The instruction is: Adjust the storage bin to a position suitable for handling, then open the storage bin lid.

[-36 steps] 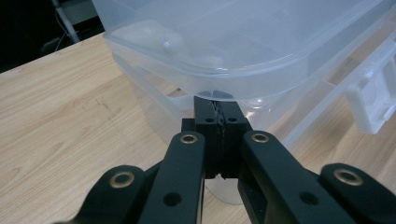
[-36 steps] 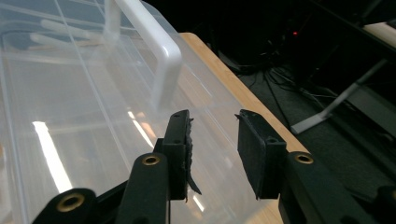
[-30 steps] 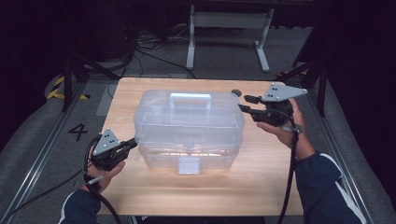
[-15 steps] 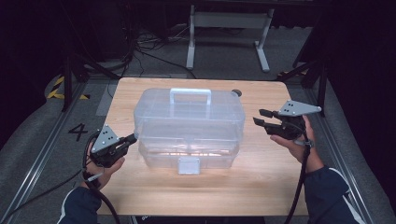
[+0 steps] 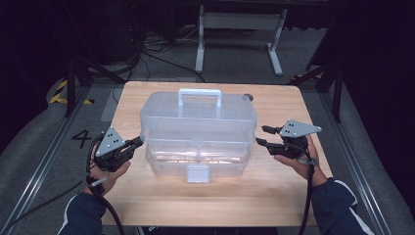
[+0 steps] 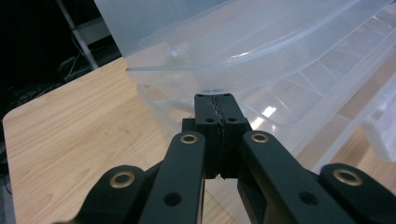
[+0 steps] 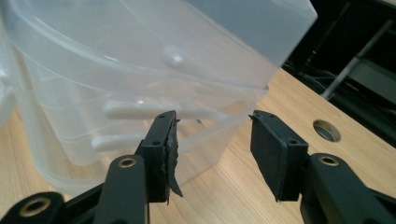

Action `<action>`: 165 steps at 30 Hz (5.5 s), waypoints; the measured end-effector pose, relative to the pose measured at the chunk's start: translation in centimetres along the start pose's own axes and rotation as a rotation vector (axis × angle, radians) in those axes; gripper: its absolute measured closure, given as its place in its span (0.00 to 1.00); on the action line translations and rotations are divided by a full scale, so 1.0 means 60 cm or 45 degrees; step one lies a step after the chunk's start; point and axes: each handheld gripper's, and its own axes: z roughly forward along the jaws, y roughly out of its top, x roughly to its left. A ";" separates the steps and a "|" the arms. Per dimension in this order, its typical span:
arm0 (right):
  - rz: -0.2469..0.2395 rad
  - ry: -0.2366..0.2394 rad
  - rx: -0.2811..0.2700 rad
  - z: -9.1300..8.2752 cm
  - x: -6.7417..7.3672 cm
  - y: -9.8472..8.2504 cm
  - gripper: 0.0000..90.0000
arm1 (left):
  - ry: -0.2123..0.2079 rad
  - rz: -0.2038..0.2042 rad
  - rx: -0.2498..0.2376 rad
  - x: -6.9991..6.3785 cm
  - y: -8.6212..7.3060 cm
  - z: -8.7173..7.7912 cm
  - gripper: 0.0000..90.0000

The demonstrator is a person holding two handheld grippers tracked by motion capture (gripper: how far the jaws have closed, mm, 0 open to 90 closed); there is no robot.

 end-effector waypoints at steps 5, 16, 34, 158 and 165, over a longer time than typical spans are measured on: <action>-0.015 -0.012 -0.050 0.004 0.014 0.007 0.57 | 0.002 -0.001 -0.006 -0.002 0.000 0.001 1.00; -0.020 -0.035 -0.136 0.002 0.024 0.007 0.57 | 0.012 0.003 0.000 0.002 -0.006 -0.002 0.92; -0.011 -0.162 -0.314 0.002 0.032 0.030 0.75 | 0.051 0.015 0.092 -0.004 -0.039 -0.011 0.76; 0.150 -0.384 -0.234 0.094 -0.124 0.181 0.93 | -0.058 -0.157 0.437 -0.002 -0.183 0.048 0.17; 0.149 -0.386 -0.225 0.096 -0.126 0.182 0.93 | -0.062 -0.170 0.428 -0.004 -0.183 0.049 0.17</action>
